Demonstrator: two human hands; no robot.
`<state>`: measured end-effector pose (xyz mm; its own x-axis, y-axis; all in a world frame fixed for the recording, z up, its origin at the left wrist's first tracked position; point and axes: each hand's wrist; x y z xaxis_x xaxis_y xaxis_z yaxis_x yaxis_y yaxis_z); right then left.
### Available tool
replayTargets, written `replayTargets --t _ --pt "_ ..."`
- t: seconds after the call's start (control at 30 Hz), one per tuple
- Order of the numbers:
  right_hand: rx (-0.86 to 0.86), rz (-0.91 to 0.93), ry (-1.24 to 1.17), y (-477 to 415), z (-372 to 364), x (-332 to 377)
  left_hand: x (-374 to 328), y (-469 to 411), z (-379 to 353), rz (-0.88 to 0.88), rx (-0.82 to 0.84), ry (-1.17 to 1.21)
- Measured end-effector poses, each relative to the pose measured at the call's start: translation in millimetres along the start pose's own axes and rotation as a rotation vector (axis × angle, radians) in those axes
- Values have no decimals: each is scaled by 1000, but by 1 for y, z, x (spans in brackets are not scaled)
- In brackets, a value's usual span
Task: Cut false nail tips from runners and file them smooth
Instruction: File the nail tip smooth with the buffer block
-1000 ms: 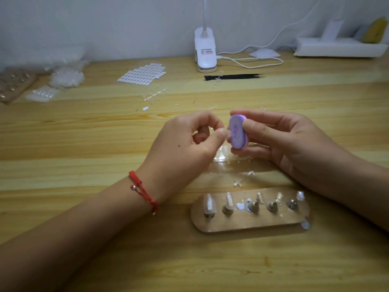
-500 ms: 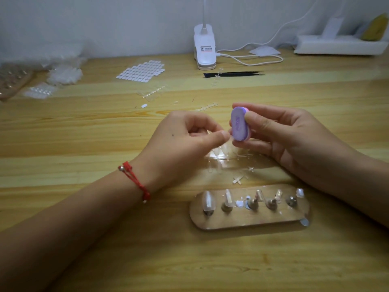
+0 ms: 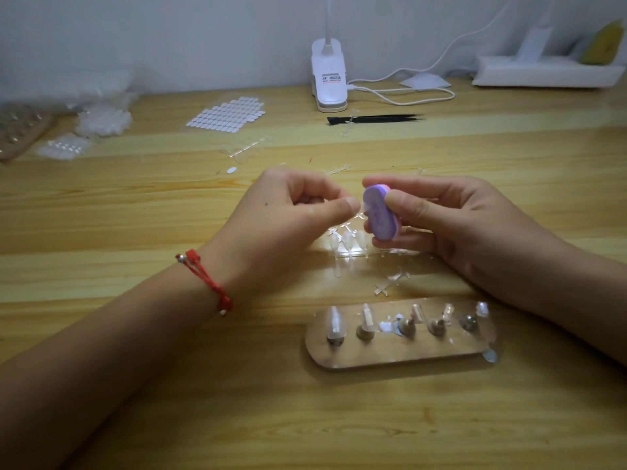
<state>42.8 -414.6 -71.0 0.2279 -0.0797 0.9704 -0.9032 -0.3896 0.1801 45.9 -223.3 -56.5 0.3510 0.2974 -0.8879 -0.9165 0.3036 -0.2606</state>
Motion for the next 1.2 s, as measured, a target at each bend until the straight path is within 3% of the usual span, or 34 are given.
replayTargets --t 0.33,0.7,0.87,1.03,1.2 --pt "28 -3 86 2 -2 2 -3 3 -3 44 116 9" --pt "3 -8 28 2 -2 2 -2 1 -2 35 14 9" --pt "1 -8 -28 1 -2 3 -5 5 -11 4 94 -12" --pt "-23 -18 -113 -1 1 3 -4 -1 0 -71 -173 21" --pt "-21 -12 -113 -1 0 2 -2 1 -6 -95 -146 -52"
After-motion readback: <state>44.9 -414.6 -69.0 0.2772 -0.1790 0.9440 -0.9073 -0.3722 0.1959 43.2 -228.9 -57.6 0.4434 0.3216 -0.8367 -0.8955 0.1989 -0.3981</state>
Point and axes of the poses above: each hand's wrist, its own y-axis away from the middle knuckle, its own z-axis out of the back of the hand, x = y × z, and after that the axes turned 11 degrees about -z, right-handed
